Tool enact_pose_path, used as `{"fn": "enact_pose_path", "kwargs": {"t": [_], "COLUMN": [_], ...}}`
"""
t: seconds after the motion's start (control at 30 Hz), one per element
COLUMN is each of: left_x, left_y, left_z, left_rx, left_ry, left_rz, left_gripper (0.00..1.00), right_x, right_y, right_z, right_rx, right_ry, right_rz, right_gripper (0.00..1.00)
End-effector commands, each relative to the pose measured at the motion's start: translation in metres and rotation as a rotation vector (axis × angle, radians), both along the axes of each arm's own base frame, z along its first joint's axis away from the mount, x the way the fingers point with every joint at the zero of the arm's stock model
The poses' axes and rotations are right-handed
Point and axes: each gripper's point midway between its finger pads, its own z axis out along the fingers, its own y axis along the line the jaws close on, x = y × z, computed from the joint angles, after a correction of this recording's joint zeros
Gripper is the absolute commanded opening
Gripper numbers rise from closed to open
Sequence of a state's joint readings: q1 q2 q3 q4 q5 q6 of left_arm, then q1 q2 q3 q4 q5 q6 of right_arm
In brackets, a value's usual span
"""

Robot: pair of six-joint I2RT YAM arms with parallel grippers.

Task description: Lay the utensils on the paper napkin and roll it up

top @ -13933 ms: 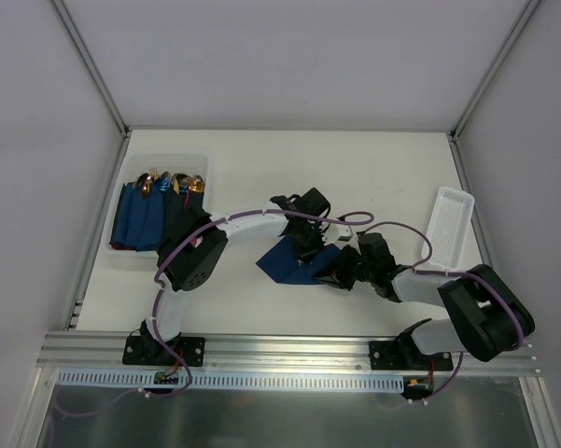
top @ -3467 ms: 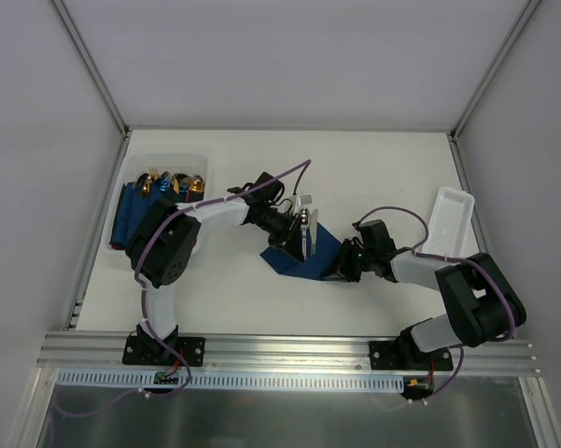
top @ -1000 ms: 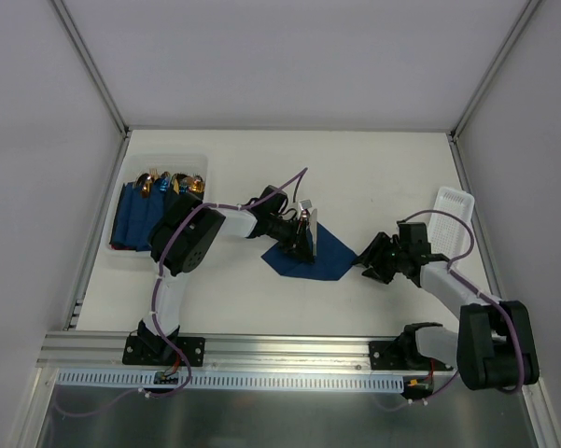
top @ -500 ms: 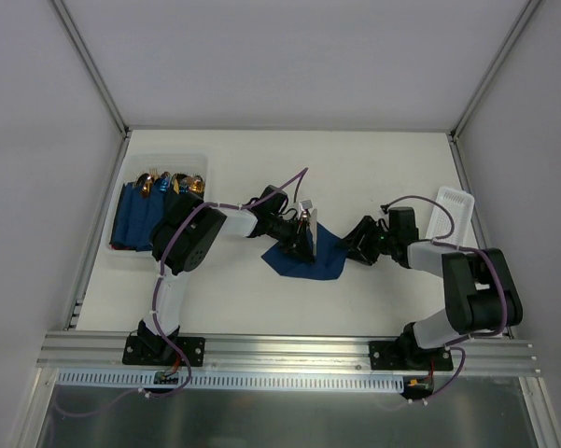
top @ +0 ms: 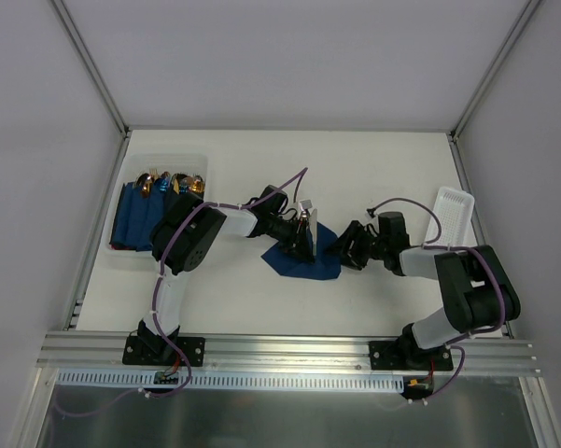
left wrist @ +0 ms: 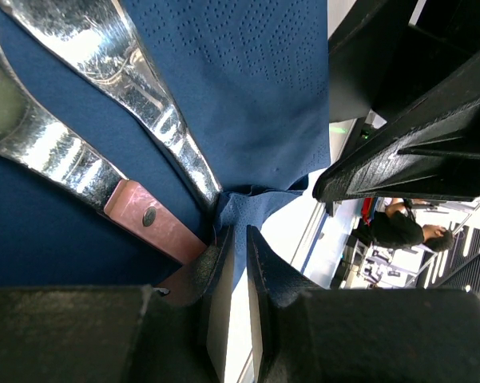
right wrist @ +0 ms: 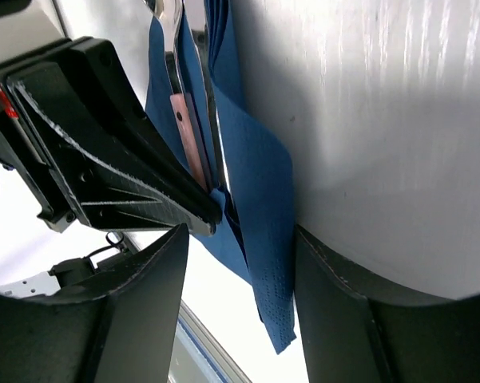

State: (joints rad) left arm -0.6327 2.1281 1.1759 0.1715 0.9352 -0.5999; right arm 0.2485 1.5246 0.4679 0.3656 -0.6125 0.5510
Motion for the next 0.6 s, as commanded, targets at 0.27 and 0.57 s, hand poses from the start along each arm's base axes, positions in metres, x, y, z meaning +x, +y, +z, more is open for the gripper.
{"fn": "enact_pose_path", "kwargs": {"t": [0.27, 0.57], "left_x": [0.008, 0.01], "left_y": [0.009, 0.011], "left_z": [-0.017, -0.017], "left_rx": [0.056, 0.058], "left_ry": [0.011, 0.009], "left_rz": [0.036, 0.041], "left_gripper": [0.13, 0.13], "right_x": [-0.032, -0.014], "right_y": [-0.01, 0.007], "right_z": [-0.02, -0.004], "right_rx": [-0.083, -0.098], "right_ry": [0.042, 0.003], "right_rz": [-0.002, 0.02], "right_gripper": [0.54, 0.43]}}
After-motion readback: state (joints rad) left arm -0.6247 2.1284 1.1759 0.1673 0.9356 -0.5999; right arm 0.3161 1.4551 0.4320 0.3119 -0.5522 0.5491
